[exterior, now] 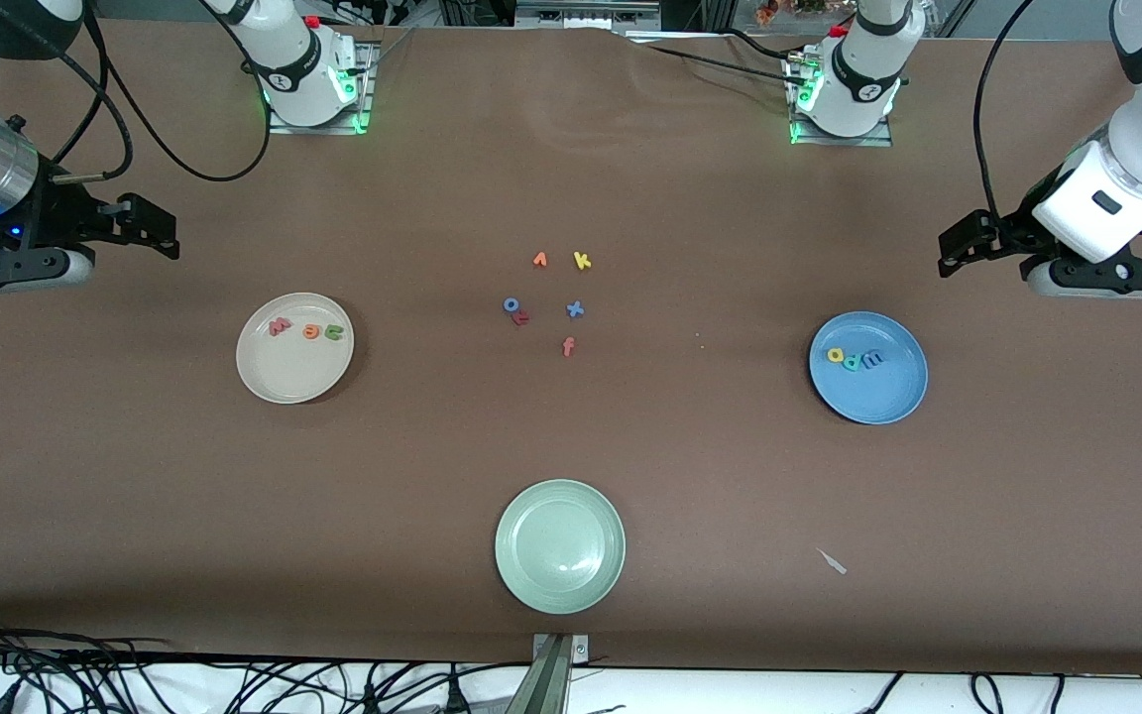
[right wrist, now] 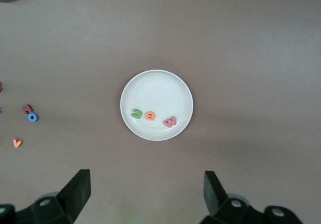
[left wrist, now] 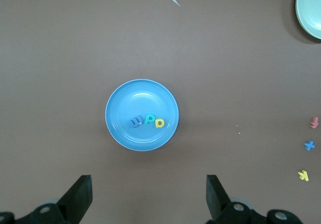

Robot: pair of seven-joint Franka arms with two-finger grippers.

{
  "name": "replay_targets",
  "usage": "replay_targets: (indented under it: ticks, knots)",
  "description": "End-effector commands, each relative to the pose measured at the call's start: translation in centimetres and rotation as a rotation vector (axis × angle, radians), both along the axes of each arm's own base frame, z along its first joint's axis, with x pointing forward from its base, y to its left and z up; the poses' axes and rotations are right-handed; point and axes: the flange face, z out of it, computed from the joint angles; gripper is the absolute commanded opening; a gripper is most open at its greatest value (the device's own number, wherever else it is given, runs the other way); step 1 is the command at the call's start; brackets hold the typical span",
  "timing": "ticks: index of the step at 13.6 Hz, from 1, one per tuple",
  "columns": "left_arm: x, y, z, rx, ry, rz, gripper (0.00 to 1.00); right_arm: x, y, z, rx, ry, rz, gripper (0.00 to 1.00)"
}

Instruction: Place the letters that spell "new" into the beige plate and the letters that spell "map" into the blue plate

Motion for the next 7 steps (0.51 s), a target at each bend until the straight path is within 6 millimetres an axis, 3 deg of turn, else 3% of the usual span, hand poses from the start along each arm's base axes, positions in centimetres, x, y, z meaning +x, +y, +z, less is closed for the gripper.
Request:
replay_targets:
  ticks: [1, 7]
  knots:
    - [0.13, 0.12, 0.58, 0.026, 0.003, -0.017, 1.0, -0.07, -0.23, 0.36, -0.01, 0.001, 0.004, 1.0]
    - [0.13, 0.12, 0.58, 0.026, 0.003, -0.017, 1.0, 0.14, -0.18, 0.12, -0.016, 0.0, 0.007, 1.0]
